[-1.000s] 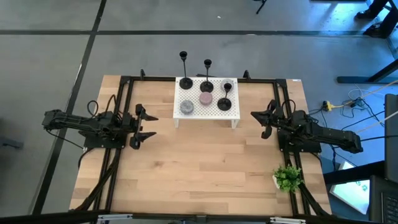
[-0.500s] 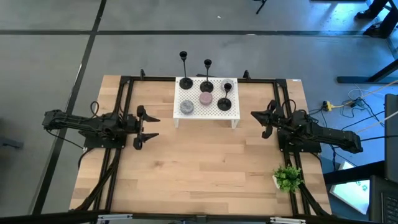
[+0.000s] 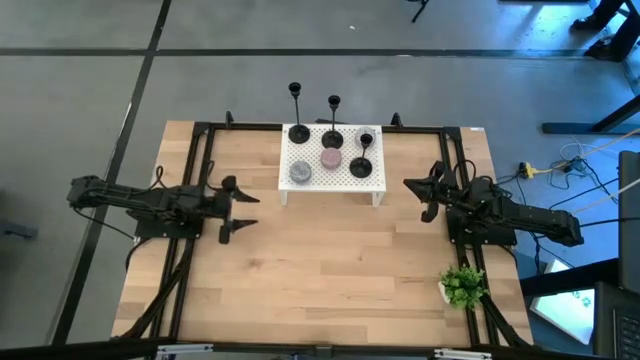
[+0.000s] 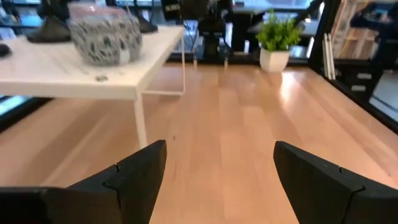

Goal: Pick & Place candle stick holders
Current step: Return to Home Position

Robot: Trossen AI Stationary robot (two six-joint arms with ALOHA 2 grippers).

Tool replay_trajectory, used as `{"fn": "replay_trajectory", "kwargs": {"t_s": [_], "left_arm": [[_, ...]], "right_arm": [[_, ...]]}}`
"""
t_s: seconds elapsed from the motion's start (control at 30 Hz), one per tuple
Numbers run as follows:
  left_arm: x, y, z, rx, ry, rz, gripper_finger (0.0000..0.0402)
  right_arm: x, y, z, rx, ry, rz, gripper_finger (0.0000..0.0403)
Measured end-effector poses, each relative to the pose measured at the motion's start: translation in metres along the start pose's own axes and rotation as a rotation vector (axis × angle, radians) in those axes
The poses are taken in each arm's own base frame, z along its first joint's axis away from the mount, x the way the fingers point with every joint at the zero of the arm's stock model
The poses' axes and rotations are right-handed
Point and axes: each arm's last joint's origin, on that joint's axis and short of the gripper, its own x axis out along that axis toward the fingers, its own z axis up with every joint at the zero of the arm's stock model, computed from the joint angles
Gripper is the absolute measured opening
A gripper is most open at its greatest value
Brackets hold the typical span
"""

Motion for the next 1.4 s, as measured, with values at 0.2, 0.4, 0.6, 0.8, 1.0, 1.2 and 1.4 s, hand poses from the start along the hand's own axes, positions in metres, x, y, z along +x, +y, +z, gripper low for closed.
{"fn": "replay_trajectory", "kwargs": {"t_s": [0.2, 0.4, 0.6, 0.8, 1.0, 1.2, 1.4], "left_arm": [[0.0025, 0.0, -0.0036, 0.003, 0.043, 0.002, 0.0294], [0.0041, 0.0017, -0.0048, -0.011, 0.056, 0.068, 0.0294], [0.0043, 0.0019, -0.0049, 0.008, 0.058, 0.076, 0.0294], [0.0043, 0.0019, -0.0049, 0.009, 0.058, 0.076, 0.0294], [0.0043, 0.0019, -0.0049, 0.01, 0.058, 0.076, 0.0294], [0.0043, 0.0019, -0.0049, 0.011, 0.059, 0.076, 0.0294], [0.0043, 0.0019, -0.0049, 0.011, 0.059, 0.076, 0.0294]], "right_arm": [[0.0, 0.0, -0.0001, 0.0, 0.001, -0.001, 0.001], [0.0, 0.0, -0.0001, 0.0, 0.001, 0.0, 0.001], [0.0, 0.0, -0.0001, 0.0, 0.001, 0.0, 0.001], [0.0, 0.0, -0.0001, 0.0, 0.001, 0.0, 0.001], [0.0, 0.0, -0.0001, 0.0, 0.001, 0.0, 0.001], [0.0, 0.0, -0.0001, 0.0, 0.001, 0.0, 0.001], [0.0, 0.0, -0.0001, 0.0, 0.001, 0.0, 0.001]]}}
